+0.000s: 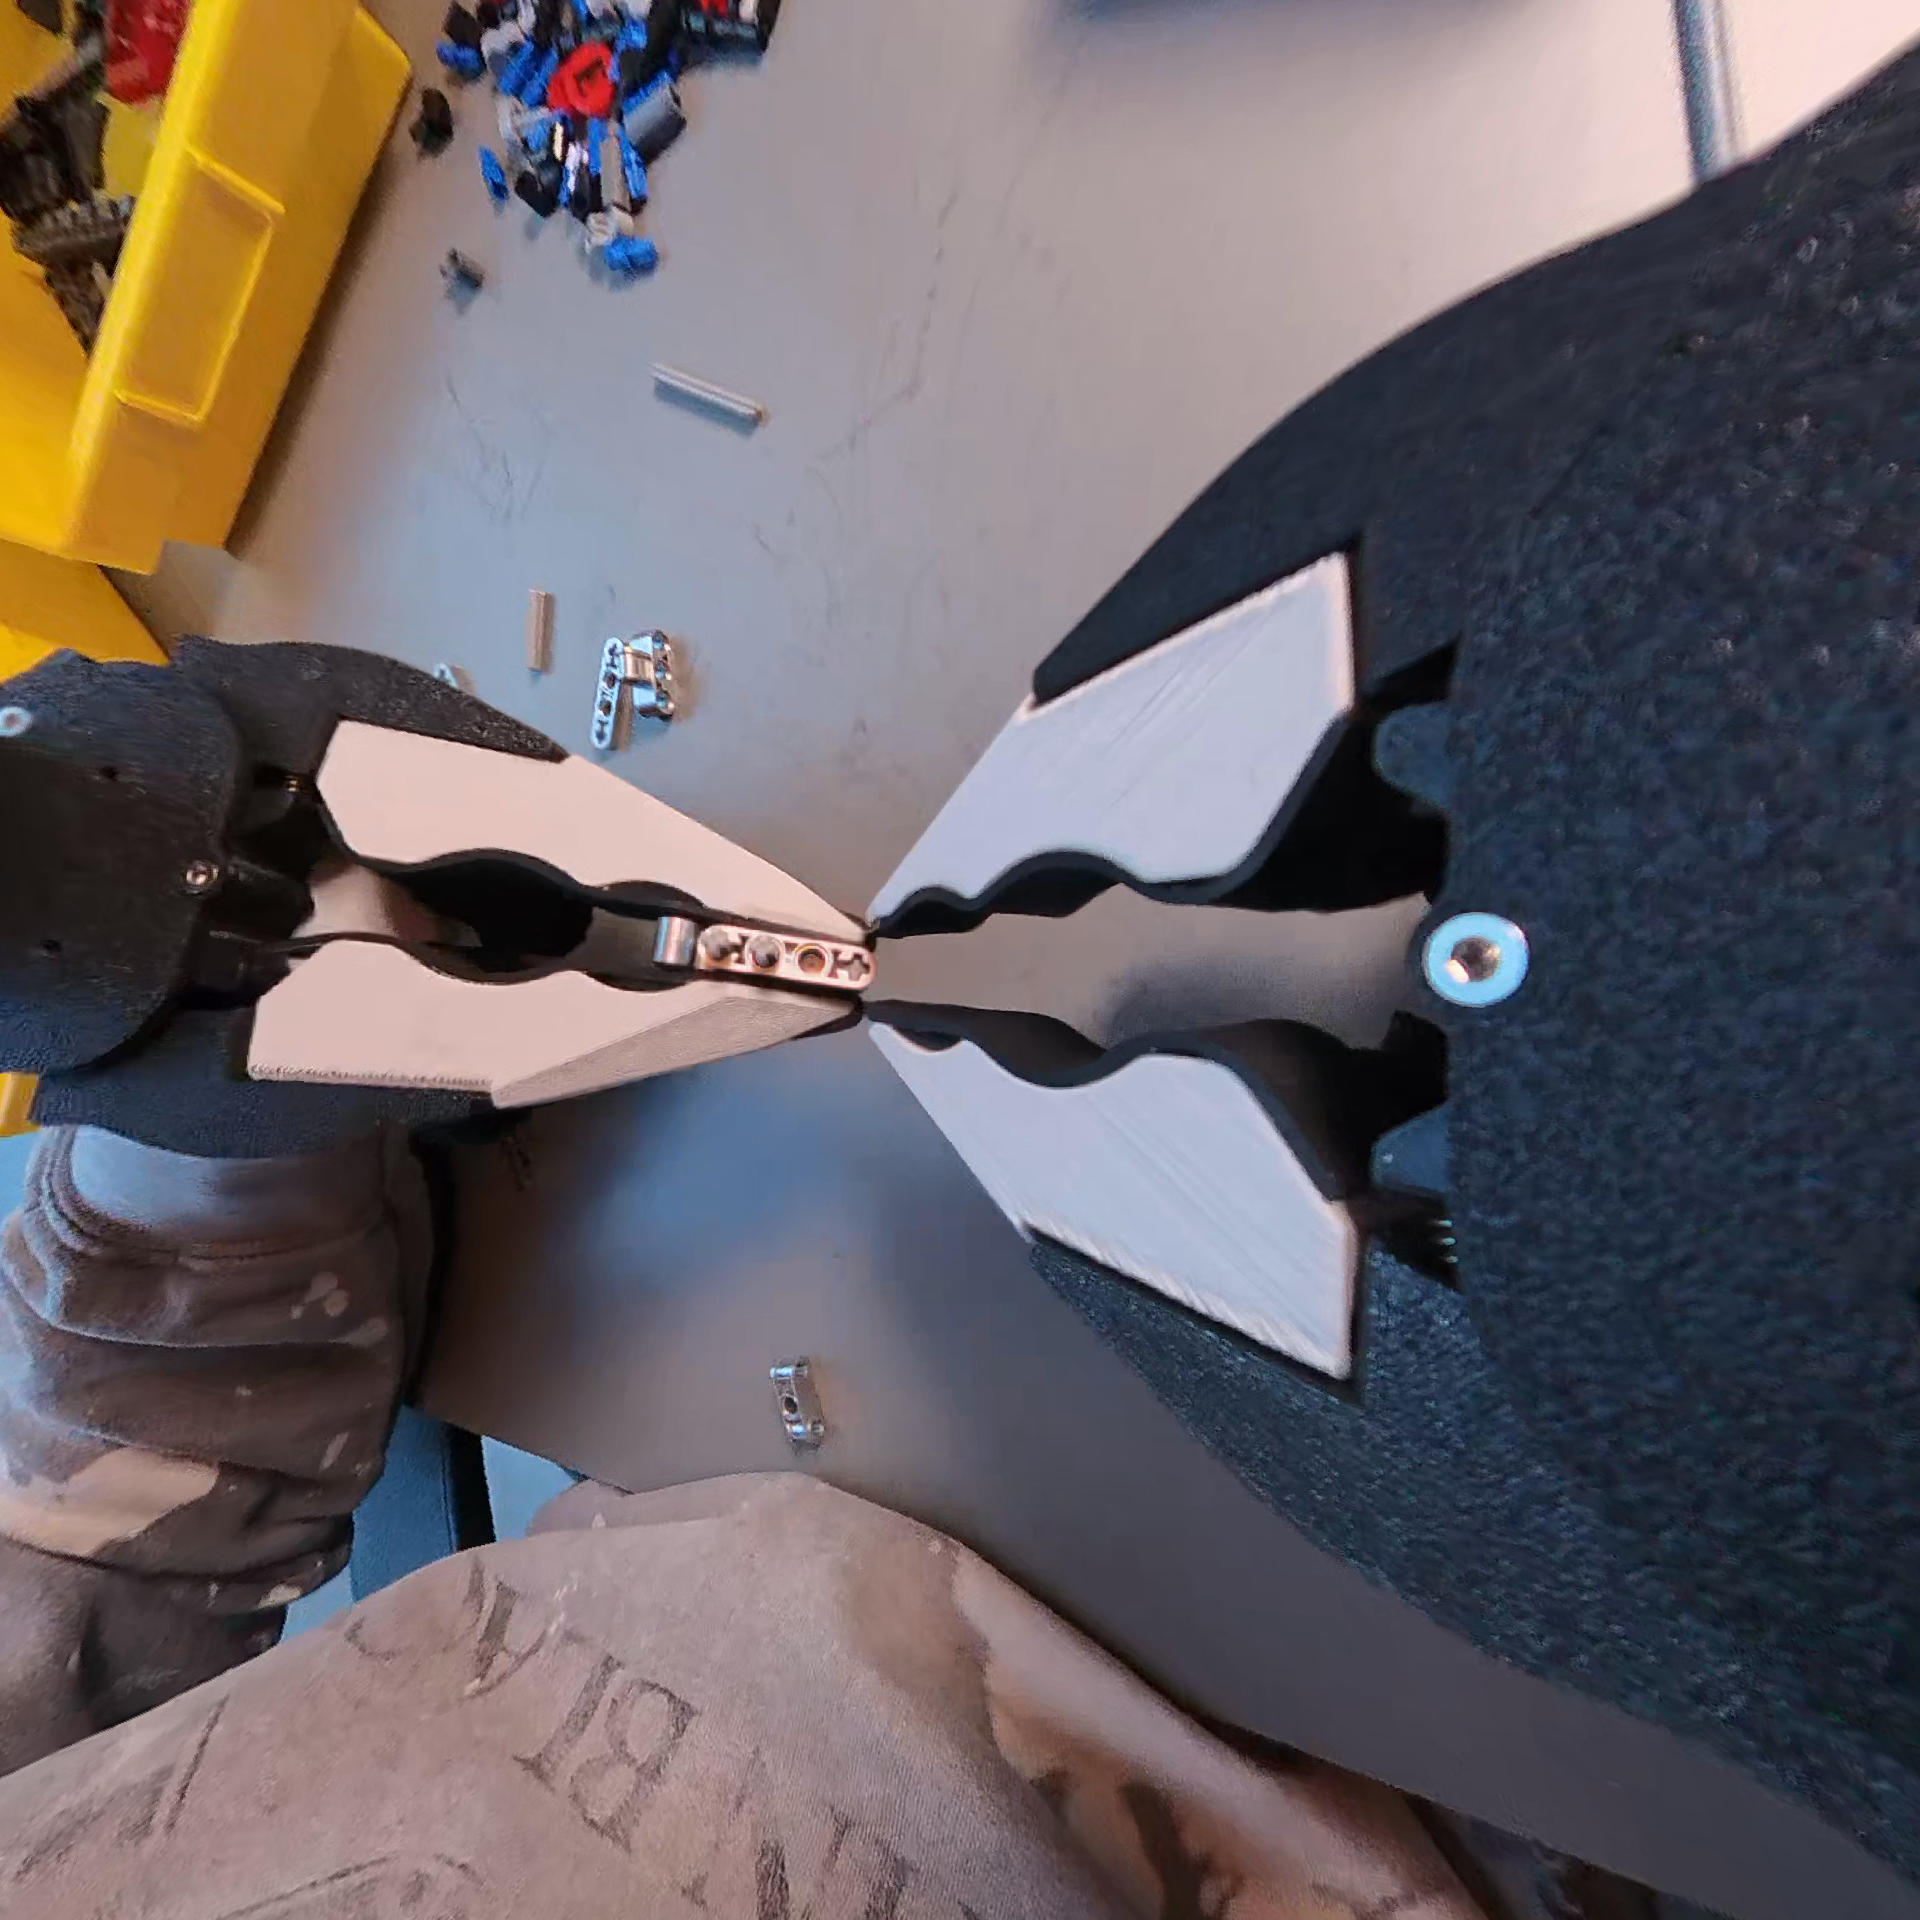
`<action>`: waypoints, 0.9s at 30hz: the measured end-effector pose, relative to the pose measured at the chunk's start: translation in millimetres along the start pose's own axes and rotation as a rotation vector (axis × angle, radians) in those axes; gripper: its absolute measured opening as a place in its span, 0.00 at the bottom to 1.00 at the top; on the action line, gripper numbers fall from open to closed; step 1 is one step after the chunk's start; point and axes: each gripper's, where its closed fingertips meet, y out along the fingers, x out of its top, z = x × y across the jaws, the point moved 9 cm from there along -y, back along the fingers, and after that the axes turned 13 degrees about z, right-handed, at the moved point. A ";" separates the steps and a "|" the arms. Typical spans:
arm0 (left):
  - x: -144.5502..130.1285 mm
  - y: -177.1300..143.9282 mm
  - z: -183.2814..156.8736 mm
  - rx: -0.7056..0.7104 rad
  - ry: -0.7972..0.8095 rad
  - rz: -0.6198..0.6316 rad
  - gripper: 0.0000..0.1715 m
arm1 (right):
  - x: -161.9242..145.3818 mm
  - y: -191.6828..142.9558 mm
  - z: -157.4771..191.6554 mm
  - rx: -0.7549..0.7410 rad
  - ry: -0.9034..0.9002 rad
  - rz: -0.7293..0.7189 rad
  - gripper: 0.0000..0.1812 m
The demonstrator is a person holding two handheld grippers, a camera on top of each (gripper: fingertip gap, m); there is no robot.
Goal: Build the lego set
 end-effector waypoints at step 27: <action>-13.4 4.2 -4.7 0.157 0.162 0.223 0.04 | -4.1 18.6 1.0 -0.090 -0.018 0.147 0.12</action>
